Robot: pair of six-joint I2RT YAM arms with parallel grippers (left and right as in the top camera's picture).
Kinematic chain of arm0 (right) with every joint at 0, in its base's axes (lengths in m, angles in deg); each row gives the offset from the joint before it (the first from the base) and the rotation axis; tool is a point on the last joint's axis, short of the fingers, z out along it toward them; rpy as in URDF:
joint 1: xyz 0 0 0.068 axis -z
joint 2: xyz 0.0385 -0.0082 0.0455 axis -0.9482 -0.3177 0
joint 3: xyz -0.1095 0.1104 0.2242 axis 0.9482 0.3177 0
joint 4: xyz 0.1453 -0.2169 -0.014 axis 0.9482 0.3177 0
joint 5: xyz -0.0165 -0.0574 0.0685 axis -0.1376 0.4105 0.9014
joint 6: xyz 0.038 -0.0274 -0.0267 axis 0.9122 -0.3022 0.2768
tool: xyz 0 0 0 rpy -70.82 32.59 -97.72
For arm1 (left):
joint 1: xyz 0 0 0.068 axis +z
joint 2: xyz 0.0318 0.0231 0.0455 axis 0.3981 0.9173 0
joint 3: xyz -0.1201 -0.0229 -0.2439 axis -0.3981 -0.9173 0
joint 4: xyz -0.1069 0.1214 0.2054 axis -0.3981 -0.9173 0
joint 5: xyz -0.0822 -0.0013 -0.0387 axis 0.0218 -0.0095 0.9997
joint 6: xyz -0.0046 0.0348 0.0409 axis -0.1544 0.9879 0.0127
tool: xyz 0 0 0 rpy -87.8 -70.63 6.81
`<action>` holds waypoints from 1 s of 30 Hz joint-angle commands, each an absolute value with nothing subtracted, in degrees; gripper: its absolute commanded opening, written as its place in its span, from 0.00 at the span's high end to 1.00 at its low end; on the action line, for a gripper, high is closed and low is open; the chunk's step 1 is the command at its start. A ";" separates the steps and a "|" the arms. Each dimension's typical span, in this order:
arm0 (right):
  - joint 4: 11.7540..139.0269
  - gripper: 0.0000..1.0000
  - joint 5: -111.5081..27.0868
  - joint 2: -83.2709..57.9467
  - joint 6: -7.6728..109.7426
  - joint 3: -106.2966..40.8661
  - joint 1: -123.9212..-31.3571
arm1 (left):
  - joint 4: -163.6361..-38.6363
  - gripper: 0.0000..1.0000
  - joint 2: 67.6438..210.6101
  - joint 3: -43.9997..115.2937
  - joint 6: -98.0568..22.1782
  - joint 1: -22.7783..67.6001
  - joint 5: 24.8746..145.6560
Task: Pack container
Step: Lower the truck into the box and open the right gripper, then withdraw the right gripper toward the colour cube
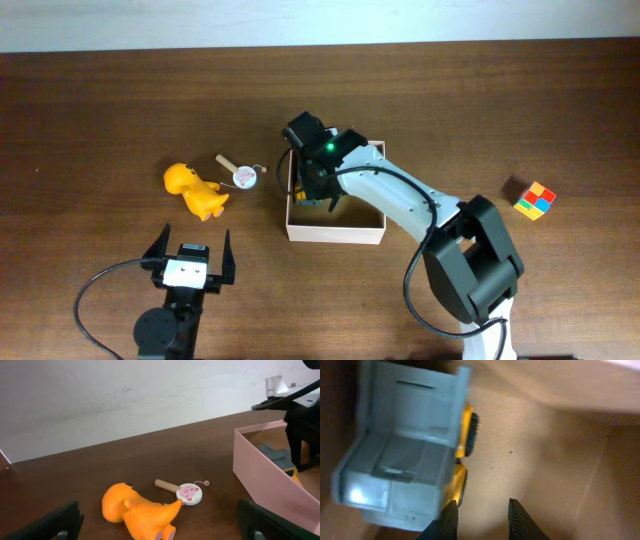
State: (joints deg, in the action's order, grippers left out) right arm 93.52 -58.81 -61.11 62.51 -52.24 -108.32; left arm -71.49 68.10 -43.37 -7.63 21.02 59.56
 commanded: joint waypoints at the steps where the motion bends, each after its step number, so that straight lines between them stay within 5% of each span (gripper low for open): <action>1: 94.02 0.62 -59.95 -60.32 61.94 -52.00 -105.47 | -71.55 0.01 67.82 -43.72 -6.78 21.29 59.36; 10: 96.89 0.53 -57.30 -60.30 57.46 -54.98 -103.44 | -71.55 0.01 67.82 -43.72 -6.78 21.29 59.36; 18: 112.08 0.53 -56.52 -59.93 54.62 -74.69 -103.55 | -71.55 0.01 67.82 -43.72 -6.78 21.26 59.36; 23: 119.57 0.42 -59.01 -59.77 54.55 -88.00 -99.07 | -71.55 0.01 67.82 -43.72 -6.78 21.29 59.36; 30: 125.91 0.22 -59.01 -59.80 58.64 -88.66 -83.29 | -71.55 0.01 67.82 -43.72 -6.78 21.26 59.36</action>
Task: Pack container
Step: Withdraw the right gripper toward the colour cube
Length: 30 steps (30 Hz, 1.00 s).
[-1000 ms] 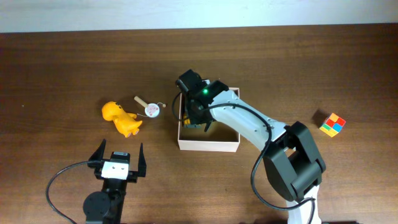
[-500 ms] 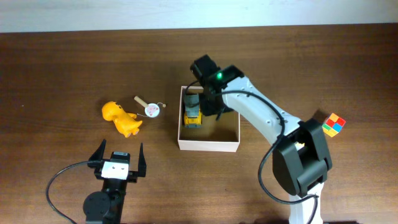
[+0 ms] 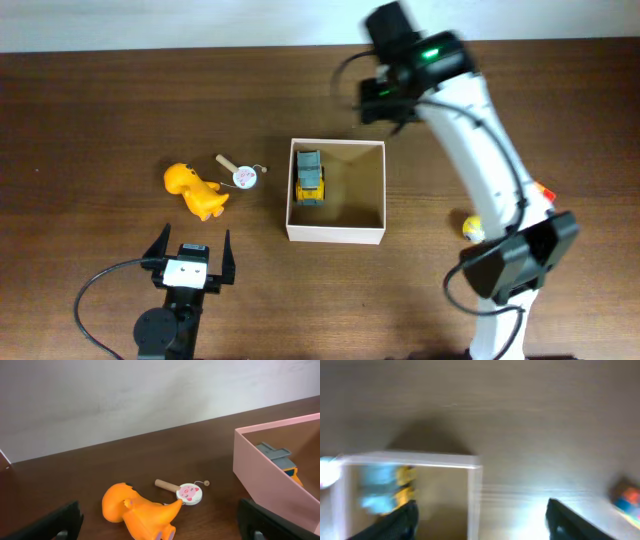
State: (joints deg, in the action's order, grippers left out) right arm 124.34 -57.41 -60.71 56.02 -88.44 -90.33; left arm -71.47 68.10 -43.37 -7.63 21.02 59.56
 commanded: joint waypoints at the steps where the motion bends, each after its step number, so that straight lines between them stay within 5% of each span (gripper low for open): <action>1: 126.28 0.21 -58.72 -59.80 58.64 -88.66 -81.45 | -71.55 0.01 67.82 -43.72 -6.78 21.26 59.36; 11: 129.39 0.19 -55.69 -59.80 65.99 -85.27 -62.96 | -71.55 0.01 67.82 -43.72 -6.78 21.26 59.36; 21: 117.80 0.20 -54.26 -59.80 69.20 -62.87 -54.48 | -71.55 0.01 67.82 -43.72 -6.78 21.26 59.36; 30: 116.08 0.19 -53.72 -59.77 65.33 -59.37 -49.70 | -71.55 0.01 67.82 -43.72 -6.78 21.26 59.36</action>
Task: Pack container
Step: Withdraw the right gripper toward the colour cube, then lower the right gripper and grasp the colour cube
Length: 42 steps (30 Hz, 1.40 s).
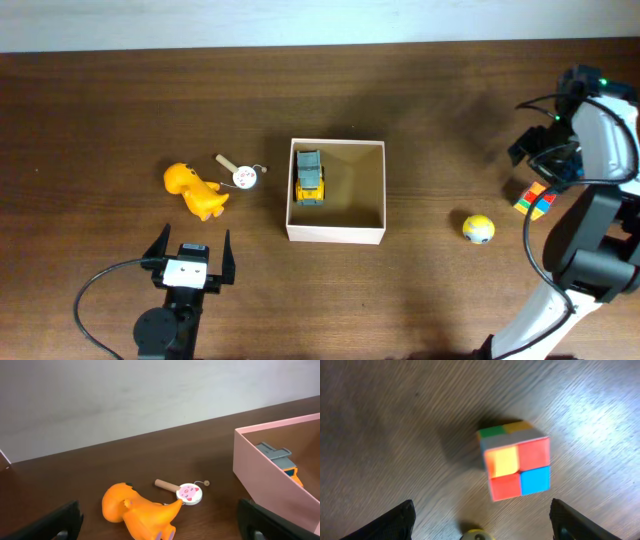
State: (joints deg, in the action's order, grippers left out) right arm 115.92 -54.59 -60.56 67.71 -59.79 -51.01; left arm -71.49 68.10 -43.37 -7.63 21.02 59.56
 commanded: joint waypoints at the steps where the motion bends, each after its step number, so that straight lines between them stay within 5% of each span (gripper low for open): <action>1: 116.23 0.20 -53.74 -59.77 64.78 -59.35 -49.54 | -71.55 0.01 67.82 -43.72 -6.78 21.29 59.36; 42: 105.30 0.19 -53.46 -59.80 59.82 -50.74 -47.07 | -71.55 0.01 67.82 -43.72 -6.78 21.26 59.36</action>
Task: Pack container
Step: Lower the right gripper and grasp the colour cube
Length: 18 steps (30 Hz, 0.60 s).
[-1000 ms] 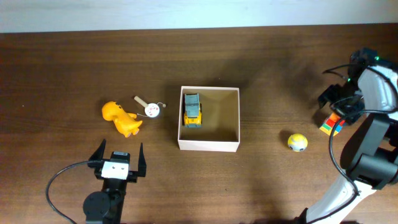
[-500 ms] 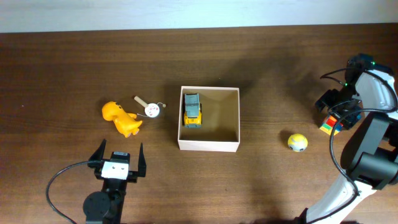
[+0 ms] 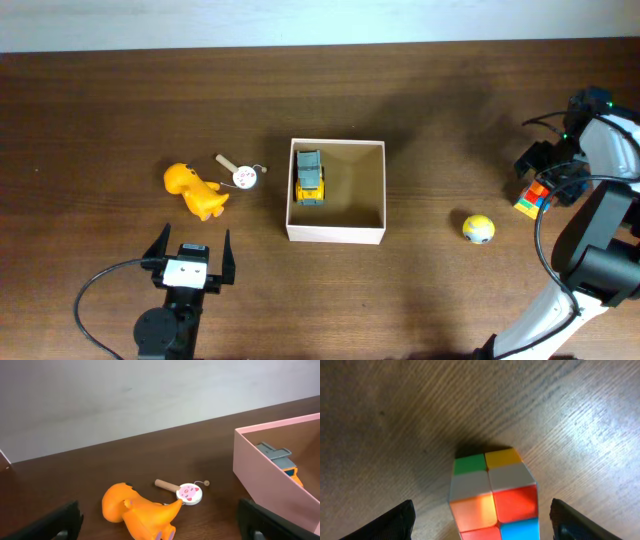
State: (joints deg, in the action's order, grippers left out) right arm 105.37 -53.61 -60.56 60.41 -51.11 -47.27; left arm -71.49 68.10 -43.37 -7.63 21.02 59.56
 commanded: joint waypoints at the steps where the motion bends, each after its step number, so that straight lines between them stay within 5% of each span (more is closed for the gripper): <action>1: 105.26 0.19 -53.46 -59.80 59.82 -50.65 -47.07 | -71.55 0.01 67.82 -43.72 -6.78 21.29 59.36; 18: 96.23 0.19 -53.48 -59.80 58.31 -42.50 -47.07 | -71.55 0.01 67.82 -43.72 -6.78 21.26 59.36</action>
State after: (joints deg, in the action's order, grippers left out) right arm 97.41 -53.59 -60.56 59.36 -42.91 -47.27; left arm -71.49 68.10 -43.37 -7.63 21.02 59.56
